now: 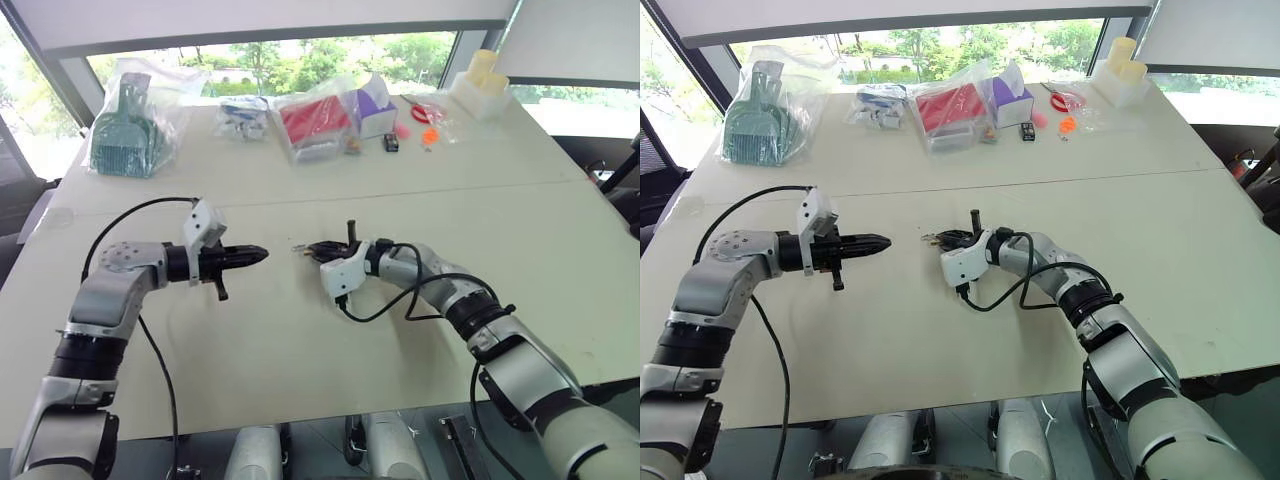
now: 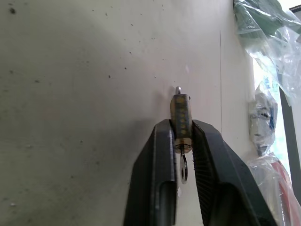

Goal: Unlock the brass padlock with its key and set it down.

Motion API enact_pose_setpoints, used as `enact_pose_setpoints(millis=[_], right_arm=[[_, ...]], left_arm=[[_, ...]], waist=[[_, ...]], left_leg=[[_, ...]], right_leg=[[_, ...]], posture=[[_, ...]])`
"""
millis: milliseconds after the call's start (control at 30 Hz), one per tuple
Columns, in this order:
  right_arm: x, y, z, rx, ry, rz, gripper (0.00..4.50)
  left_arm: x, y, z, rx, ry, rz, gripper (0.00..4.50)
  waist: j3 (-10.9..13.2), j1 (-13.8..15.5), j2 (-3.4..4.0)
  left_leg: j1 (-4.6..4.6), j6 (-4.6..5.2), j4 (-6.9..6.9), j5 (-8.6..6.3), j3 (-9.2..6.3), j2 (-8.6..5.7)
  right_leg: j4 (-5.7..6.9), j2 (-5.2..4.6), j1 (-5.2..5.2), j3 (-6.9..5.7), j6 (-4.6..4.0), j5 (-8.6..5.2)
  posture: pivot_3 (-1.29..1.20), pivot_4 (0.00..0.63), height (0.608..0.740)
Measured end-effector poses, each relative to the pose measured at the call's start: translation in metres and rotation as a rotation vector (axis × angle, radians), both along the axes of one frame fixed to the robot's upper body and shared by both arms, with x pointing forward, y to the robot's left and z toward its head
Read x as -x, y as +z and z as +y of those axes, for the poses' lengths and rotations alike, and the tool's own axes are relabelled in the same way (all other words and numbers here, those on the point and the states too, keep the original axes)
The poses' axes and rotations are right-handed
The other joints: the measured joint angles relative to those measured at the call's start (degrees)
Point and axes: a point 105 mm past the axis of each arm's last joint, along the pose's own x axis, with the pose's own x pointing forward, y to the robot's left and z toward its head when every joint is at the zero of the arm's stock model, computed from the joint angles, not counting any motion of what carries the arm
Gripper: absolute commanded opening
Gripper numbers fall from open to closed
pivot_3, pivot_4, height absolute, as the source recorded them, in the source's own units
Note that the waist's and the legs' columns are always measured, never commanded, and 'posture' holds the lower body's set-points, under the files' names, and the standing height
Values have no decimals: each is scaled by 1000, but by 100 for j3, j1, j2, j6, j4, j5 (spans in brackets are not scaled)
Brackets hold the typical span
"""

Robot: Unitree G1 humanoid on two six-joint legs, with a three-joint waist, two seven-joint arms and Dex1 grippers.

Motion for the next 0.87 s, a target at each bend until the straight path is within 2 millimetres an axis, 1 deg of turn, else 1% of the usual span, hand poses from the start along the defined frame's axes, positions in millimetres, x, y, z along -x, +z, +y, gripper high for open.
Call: enact_pose_setpoints(millis=[167, 200, 300, 367, 500, 567, 633, 700, 767, 867], right_arm=[[4, 13, -1, -12, 30, -28, 4302], [5, 16, -2, -11, 37, -32, 4419], [12, 16, -9, 11, 50, -3, 4419], [16, 16, -17, 8, 37, 58, 4419], [19, 18, -42, -37, -54, 256, 4419], [20, 20, -54, -124, -131, 419, 4419], [20, 28, -64, -229, -201, 567, 4419], [21, 37, -71, -290, -246, 668, 4419], [25, 42, -76, -339, -278, 750, 4419], [31, 40, -77, -413, -325, 892, 4419]], left_arm=[[3, 1, 1, 8, 6, 2, 0], [3, 2, 1, 7, 5, 2, 0], [4, 3, 1, 3, 3, 0, 0], [5, 4, 2, -4, 1, 0, 0], [8, 4, 5, -24, -4, 2, 0], [11, 0, 7, -33, -4, 11, 0], [13, -2, 10, -43, -2, 22, 0], [13, -1, 11, -47, -5, 13, 0], [13, -1, 12, -52, -4, 9, 0], [14, -3, 13, -54, -2, 12, 0]], waist=[[-1, 6, 0], [-1, 9, 0], [-1, 18, 0], [-1, 22, 0], [-1, 22, 0], [0, 20, 0], [0, 20, 1], [0, 22, 1], [0, 24, 1], [0, 26, 1]], left_leg=[[4, 2, 0, -1, 0, 0], [4, 2, -1, -1, 0, 0], [4, 6, 0, -3, 0, 0], [4, 7, 0, -4, 0, -1], [5, 13, 0, -7, -1, 0], [5, 15, 0, -9, -6, 2], [5, 16, 0, -9, -12, 3], [5, 16, 0, -9, -17, 3], [5, 17, -1, -10, -19, 3], [3, 17, -1, -10, -19, 3]], right_leg=[[0, 0, 5, 1, 0, 0], [-1, 0, 5, 1, 0, 0], [-1, -1, 6, 1, 0, 0], [-1, -2, 6, 1, 0, 0], [-1, -2, 7, 0, 0, 0], [0, -2, 6, 0, 0, 0], [0, -2, 4, 0, -1, 1], [0, -2, 4, -1, -1, 1], [0, -1, 5, -1, -2, 1], [-1, -2, 3, -1, -2, 1]], posture=[[0, 150, 740], [0, 150, 740], [0, 150, 740], [0, 150, 740], [0, 150, 740], [0, 150, 740], [0, 150, 740], [0, 150, 740], [0, 150, 740], [0, 150, 740]])
